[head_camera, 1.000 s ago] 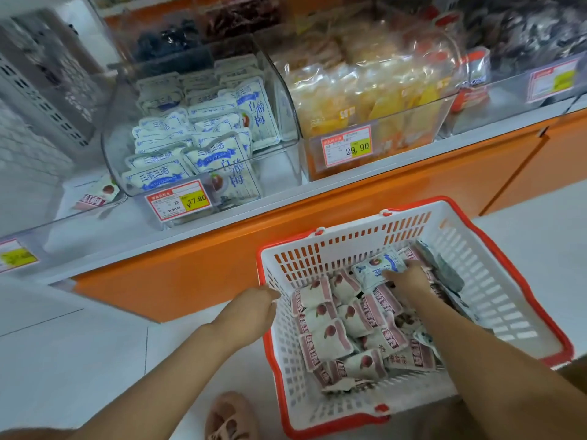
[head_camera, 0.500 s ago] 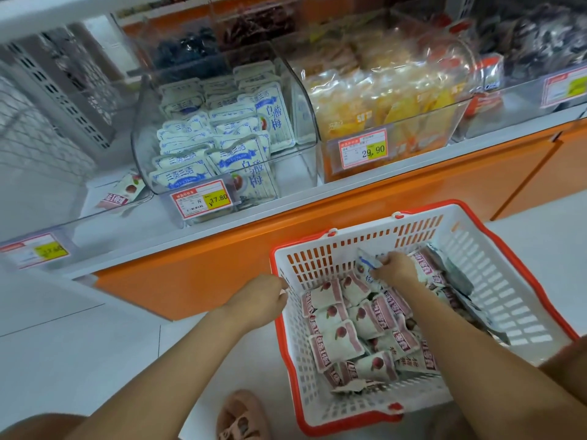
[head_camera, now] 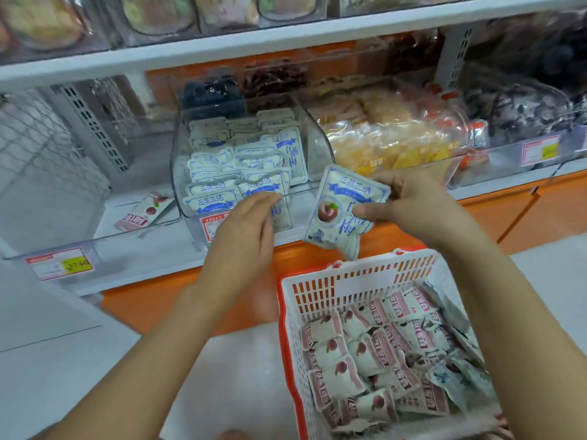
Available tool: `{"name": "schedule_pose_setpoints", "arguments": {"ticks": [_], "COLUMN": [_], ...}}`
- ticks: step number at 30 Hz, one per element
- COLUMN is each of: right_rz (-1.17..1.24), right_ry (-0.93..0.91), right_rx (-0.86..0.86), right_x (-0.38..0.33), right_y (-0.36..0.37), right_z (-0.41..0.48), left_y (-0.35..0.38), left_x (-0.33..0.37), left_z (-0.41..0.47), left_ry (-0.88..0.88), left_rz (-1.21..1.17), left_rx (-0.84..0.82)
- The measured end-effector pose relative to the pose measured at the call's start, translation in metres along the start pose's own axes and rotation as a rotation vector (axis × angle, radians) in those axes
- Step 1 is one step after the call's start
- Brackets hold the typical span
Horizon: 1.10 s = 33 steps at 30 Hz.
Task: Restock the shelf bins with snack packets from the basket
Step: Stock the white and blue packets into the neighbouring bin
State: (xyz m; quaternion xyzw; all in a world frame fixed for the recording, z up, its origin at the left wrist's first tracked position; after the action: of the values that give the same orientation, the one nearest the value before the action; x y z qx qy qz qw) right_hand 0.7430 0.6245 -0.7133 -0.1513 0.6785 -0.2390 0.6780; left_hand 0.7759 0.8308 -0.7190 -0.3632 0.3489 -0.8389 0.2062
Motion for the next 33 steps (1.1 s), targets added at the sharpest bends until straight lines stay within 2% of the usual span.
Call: {"name": "schedule_pose_setpoints", "arguments": {"ticks": [4,8,12,17,21,26,30,33], "right_rz": [-0.019,-0.382,-0.629,-0.736,-0.848,-1.112,-1.347,-1.376], "right_ry": [-0.108,-0.128,-0.032,0.029,-0.013,-0.112,-0.188,-0.210], "right_rx": [0.306,0.444,0.403,0.307,0.180,-0.020,0.034,0.076], "right_x": [-0.047,-0.084,-0.093,-0.080,-0.074,-0.077,-0.079,-0.074], "right_y": [-0.036,-0.030,0.006,0.039,0.053,0.072,0.081,0.086], "right_z": [0.028,0.085,0.141,0.185,0.209,0.215,0.206,0.206], "left_y": [0.000,0.013,0.012,0.014,0.014,0.013,0.016,0.016], "left_x": [-0.015,-0.025,-0.027,-0.028,-0.029,-0.032,-0.031,-0.031], "left_z": [0.011,0.014,0.016,0.015,0.016,0.016,0.016,0.016], "left_ry": [-0.069,-0.086,-0.099,-0.101,-0.095,-0.112,-0.102,-0.105], "left_rz": [0.020,0.029,0.021,0.025,0.018,0.014,0.020,0.013], "left_rx": [-0.021,-0.109,-0.129,-0.178,-0.182,-0.192,-0.207,-0.201]}}
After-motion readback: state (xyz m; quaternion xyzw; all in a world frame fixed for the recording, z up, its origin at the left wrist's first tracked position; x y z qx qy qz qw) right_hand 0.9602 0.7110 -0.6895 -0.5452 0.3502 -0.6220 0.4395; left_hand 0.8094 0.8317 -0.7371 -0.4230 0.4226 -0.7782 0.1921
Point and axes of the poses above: each hand's wrist, its own z-axis towards the middle knuckle, its own y-axis out of the palm, x = y × z, the point moved 9 cm from there along z, towards the middle knuckle, and after that the axes turned 7 degrees about -z, right-handed, at the moved point
